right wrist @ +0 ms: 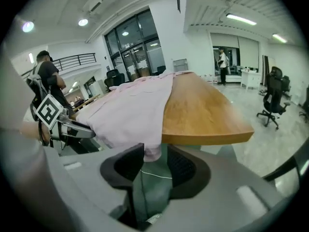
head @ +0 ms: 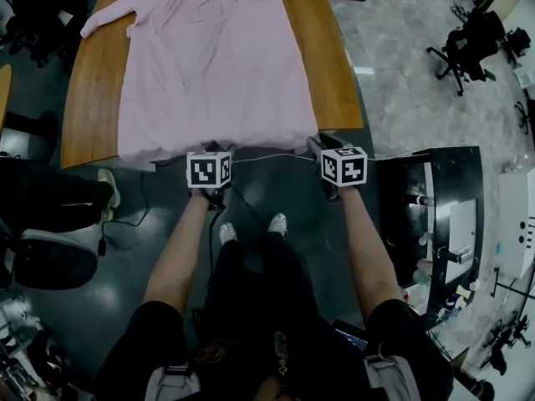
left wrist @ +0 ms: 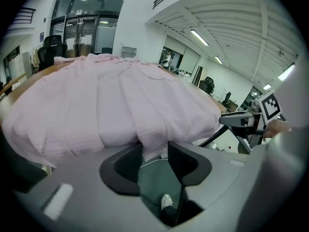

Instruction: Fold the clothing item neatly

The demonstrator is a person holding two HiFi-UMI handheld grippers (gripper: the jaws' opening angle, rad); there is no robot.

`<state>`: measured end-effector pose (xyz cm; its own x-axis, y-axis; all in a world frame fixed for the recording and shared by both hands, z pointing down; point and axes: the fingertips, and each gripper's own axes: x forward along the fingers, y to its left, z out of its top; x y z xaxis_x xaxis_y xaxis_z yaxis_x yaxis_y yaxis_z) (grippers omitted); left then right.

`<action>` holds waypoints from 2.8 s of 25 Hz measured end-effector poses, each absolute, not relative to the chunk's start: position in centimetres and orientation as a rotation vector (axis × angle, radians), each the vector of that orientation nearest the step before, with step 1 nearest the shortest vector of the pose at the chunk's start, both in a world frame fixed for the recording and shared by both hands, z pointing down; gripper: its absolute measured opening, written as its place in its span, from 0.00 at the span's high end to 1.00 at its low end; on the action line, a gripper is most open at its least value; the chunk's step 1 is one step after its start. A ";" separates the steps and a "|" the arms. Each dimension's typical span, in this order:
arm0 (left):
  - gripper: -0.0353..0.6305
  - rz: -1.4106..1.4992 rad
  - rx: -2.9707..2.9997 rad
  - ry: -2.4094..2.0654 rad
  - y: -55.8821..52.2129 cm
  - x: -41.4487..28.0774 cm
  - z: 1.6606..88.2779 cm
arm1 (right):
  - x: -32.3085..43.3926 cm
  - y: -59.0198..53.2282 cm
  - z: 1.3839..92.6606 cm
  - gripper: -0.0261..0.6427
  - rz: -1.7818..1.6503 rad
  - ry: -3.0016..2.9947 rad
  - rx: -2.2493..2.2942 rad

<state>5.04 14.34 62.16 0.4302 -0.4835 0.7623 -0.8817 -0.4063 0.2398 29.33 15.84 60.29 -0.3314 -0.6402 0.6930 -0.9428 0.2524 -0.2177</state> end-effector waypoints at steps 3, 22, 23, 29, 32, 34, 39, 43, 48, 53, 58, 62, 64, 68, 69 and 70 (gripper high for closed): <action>0.92 0.794 2.034 -1.148 14.6 5.3 62.2 | 28.2 15.9 61.4 0.79 0.890 -2.107 1.324; 0.93 0.938 2.045 -1.067 19.4 -0.9 61.9 | 23.6 23.4 61.6 0.93 0.904 -1.972 1.297; 0.92 0.951 2.047 -1.060 19.3 -1.1 62.3 | 23.4 23.4 61.7 0.92 0.897 -1.961 1.312; 0.88 0.978 2.061 -1.043 18.5 -3.0 62.1 | 22.7 22.8 60.0 0.88 0.838 -1.911 1.361; 0.88 0.961 2.103 -1.035 17.4 -4.6 60.4 | 22.4 22.1 57.6 0.88 0.804 -1.893 1.372; 0.89 0.922 2.144 -1.047 15.9 -5.5 58.4 | 21.5 20.5 55.5 0.88 0.767 -1.922 1.386; 0.91 0.819 2.237 -1.103 11.7 -6.5 53.2 | 17.2 15.6 50.2 0.88 0.661 -2.037 1.368; 0.91 0.802 2.292 -1.125 8.9 -6.1 50.8 | 15.9 13.4 48.3 0.88 0.609 -2.083 1.308; 0.89 0.814 2.239 -1.217 4.0 -5.1 51.1 | 16.8 8.1 48.5 0.88 0.588 -2.155 1.269; 0.82 0.845 2.137 -1.343 -1.5 -4.4 52.0 | 15.4 0.2 49.2 0.88 0.558 -2.274 1.122; 0.76 0.899 2.011 -1.458 -4.7 -4.9 52.9 | 11.8 -6.0 49.0 0.88 0.518 -2.385 0.924; 0.74 0.939 1.958 -1.518 -5.9 -5.6 53.6 | 7.4 -9.9 48.8 0.88 0.478 -2.445 0.774; 0.73 0.947 1.922 -1.520 -6.3 -5.8 54.8 | 5.7 -11.7 48.8 0.88 0.460 -2.458 0.732; 0.73 0.951 1.844 -1.522 -6.4 -7.4 56.3 | 2.1 -15.3 48.5 0.88 0.434 -2.475 0.682; 0.73 0.947 1.836 -1.510 -6.4 -7.7 56.6 | 1.3 -16.2 48.4 0.88 0.433 -2.480 0.680; 0.73 0.937 1.832 -1.498 -6.4 -7.9 56.8 | 0.4 -17.2 48.2 0.88 0.431 -2.484 0.680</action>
<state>-7.92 -6.44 56.78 0.1193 -0.5671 0.8150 -0.9809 -0.1941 0.0085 0.37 -17.17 48.19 -0.7362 -0.3778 0.5615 -0.5449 0.8229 -0.1608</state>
